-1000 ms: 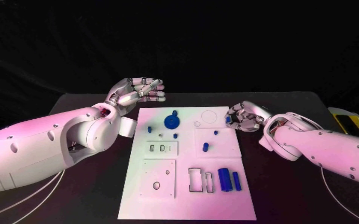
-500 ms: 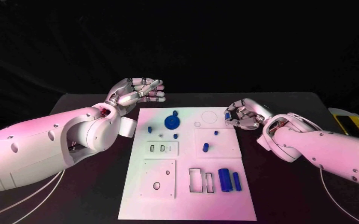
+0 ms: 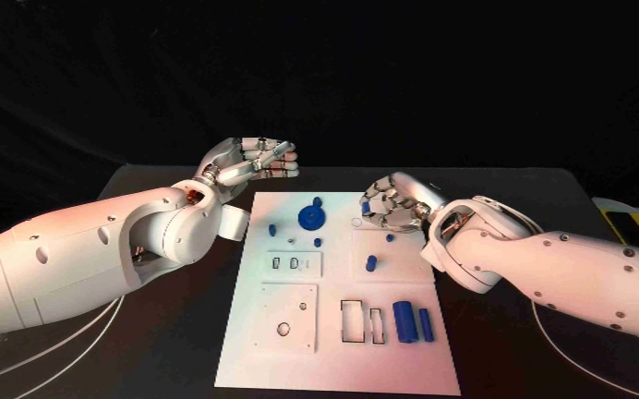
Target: Assemble the parts on the task board
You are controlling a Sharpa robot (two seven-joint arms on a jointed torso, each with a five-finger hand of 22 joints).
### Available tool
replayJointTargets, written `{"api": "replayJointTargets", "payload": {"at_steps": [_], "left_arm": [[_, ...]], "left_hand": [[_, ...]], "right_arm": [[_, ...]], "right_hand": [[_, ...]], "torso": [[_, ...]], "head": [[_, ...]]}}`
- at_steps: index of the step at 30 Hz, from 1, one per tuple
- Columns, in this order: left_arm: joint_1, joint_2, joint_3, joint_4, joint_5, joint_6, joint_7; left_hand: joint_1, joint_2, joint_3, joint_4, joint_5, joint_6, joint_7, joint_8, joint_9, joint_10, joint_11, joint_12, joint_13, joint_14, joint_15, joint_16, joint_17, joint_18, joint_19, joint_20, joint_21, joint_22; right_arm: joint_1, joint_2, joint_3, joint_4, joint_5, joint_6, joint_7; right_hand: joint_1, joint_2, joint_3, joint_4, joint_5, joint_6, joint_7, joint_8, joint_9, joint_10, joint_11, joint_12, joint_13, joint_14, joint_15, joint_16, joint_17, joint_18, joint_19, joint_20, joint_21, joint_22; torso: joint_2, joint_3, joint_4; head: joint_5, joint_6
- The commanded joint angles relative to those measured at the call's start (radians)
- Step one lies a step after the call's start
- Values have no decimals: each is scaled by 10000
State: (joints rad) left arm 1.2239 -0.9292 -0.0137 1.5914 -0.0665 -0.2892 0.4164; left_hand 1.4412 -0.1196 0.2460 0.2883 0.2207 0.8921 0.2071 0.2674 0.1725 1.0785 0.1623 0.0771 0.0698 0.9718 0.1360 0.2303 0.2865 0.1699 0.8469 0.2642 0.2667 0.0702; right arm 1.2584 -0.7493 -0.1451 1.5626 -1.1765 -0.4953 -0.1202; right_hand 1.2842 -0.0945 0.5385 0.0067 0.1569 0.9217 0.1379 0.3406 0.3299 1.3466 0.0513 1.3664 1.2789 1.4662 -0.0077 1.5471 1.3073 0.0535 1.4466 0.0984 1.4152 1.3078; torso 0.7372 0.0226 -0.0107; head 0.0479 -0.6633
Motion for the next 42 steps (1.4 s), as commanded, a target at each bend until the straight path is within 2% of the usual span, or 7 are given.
{"api": "replayJointTargets", "payload": {"at_steps": [1,5,8,23,28,36,42], "left_arm": [[9,51,5,-48,-104,176,-34],[10,85,4,-98,-143,157,-87],[10,99,4,-116,-192,153,-95],[12,149,5,-125,-297,107,-159],[13,147,5,-119,-319,83,-175],[13,162,5,-97,-329,88,-184],[13,134,5,-88,-330,75,-191]], "left_hand": [[21,-21,94,7,-9,77,-3,14,11,157,-28,-10,-2,175,-89,1,87,163,433,-127,286,128],[-33,-80,138,6,-12,79,23,-61,-13,411,-78,-30,17,691,-231,276,334,150,987,-363,685,286],[-20,-64,186,3,-7,119,-32,-65,-11,493,-122,-32,23,829,-284,378,426,145,1092,-421,784,324],[-105,-144,346,7,-18,220,-92,-130,-13,820,-243,-76,19,1476,-509,1010,1021,134,1569,-695,1370,589],[-122,-152,351,11,-20,227,-93,-135,-13,837,-248,-76,21,1485,-517,1052,1065,131,1604,-712,1428,618],[-165,-166,344,20,-24,226,-80,-144,-15,842,-240,-80,20,1435,-506,1057,1093,119,1586,-716,1452,632],[-185,-172,341,21,-25,220,-72,-153,-18,835,-232,-87,18,1401,-498,1056,1107,112,1565,-715,1458,636]], "right_arm": [[14,307,-8,143,-996,-14,-949],[0,759,-36,164,-1360,60,-1179],[-50,1046,-66,133,-1604,121,-1289],[-666,2117,-166,-197,-2461,324,-1625],[-800,2275,-188,-272,-2602,397,-1672],[-945,2472,-221,-363,-2864,535,-1777],[-987,2580,-239,-452,-2989,620,-1844]], "right_hand": [[-20,41,25,-14,22,22,-24,275,318,-16,31,-13,12,879,-65,27,1860,-54,-1,-48,-20,1130],[-62,10,13,-16,27,24,-28,302,334,4,29,1,31,882,-65,30,1870,-56,8,-47,-11,1140],[-85,3,8,-11,25,27,-30,316,341,14,28,7,40,883,-66,30,1871,-55,8,-47,-13,1139],[-254,-86,-44,15,-25,59,-70,433,401,40,-1,14,56,886,-86,31,1877,-56,22,-57,-8,1152],[-332,-135,-76,34,-69,51,-81,468,419,45,-10,12,58,887,-95,32,1880,-56,26,-64,-7,1158],[-425,-195,-119,59,-159,51,-99,523,445,52,-25,10,63,887,-106,30,1877,-57,32,-74,-7,1165],[-462,-240,-142,57,-277,40,-112,561,462,37,-37,-9,43,884,-117,26,1865,-55,29,-83,-16,1162]], "torso": [[-27,-28,62],[-18,-38,39],[-12,-20,18],[-3,-3,42],[-5,6,0],[-11,1,36],[-11,7,8]], "head": [[25,-57],[105,-81],[192,-81],[317,-242],[334,-291],[358,-354],[380,-385]]}}
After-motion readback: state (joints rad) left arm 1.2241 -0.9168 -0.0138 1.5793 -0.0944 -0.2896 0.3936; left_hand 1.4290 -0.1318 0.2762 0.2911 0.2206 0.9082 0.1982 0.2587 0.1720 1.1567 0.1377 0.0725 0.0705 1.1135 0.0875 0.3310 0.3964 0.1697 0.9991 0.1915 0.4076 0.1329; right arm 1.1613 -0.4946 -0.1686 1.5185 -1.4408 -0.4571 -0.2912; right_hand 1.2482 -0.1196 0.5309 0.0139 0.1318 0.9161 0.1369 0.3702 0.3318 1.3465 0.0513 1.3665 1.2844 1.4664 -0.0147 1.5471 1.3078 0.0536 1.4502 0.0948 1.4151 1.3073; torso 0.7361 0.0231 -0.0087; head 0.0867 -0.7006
